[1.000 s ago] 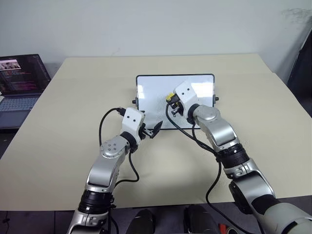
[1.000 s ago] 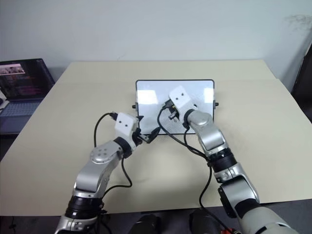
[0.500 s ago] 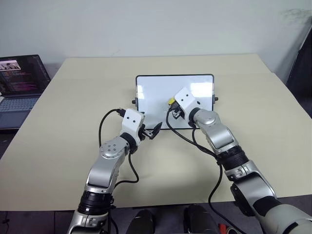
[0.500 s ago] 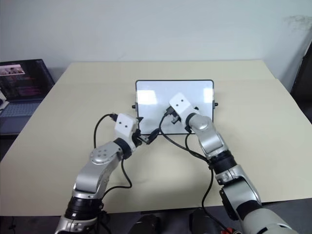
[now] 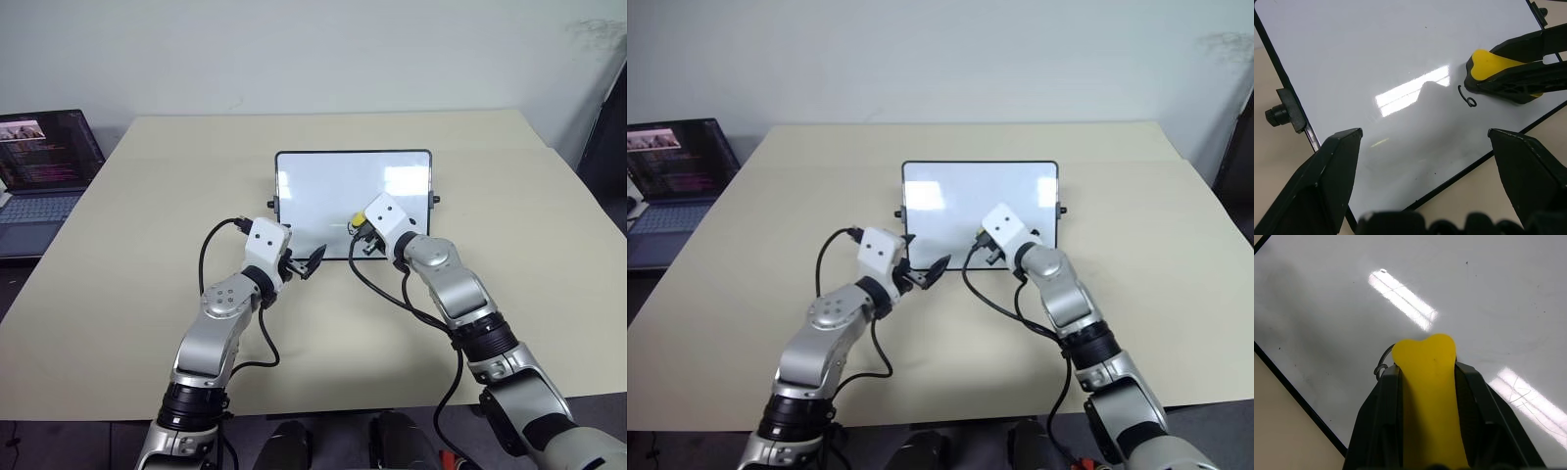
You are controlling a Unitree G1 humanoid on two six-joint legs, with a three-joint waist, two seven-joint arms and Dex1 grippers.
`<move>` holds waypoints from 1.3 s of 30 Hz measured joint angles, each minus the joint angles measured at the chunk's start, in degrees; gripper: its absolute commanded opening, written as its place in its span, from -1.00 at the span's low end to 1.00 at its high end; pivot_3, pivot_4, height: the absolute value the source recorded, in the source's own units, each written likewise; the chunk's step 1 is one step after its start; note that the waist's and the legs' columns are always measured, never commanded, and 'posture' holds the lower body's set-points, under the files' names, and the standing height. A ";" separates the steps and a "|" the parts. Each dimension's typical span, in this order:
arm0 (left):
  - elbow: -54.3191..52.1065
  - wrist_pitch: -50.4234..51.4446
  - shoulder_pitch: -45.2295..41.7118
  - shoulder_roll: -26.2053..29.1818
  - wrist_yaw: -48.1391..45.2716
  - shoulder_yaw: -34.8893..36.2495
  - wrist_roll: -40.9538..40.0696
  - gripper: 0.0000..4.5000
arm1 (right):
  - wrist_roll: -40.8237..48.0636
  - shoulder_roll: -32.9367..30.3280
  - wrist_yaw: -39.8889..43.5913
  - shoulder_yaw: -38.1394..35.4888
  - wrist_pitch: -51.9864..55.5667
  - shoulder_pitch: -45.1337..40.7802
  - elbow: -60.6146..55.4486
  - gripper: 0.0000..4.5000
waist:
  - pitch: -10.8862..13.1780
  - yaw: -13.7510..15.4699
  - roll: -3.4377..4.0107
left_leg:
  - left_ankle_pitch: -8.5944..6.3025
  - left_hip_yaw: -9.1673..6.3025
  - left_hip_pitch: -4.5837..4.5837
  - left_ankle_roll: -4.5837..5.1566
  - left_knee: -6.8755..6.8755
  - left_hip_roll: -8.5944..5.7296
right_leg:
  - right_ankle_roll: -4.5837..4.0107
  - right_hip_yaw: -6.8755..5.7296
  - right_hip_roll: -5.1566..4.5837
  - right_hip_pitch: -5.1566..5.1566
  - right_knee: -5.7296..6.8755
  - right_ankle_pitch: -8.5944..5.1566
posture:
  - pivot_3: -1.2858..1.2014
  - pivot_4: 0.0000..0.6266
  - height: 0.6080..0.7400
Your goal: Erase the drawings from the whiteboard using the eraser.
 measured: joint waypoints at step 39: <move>-1.33 2.30 0.79 0.56 -1.35 -0.52 -0.34 1.00 | 12.43 -2.73 1.10 -10.94 32.34 1.10 -19.04 -0.51 | 0.01 0.03 0.00 | -0.01 -0.01 -0.07 0.01 -0.07 0.01 | 0.01 -0.01 -0.04 -0.04 -0.11 -0.01 | 0.03 -0.52 1.00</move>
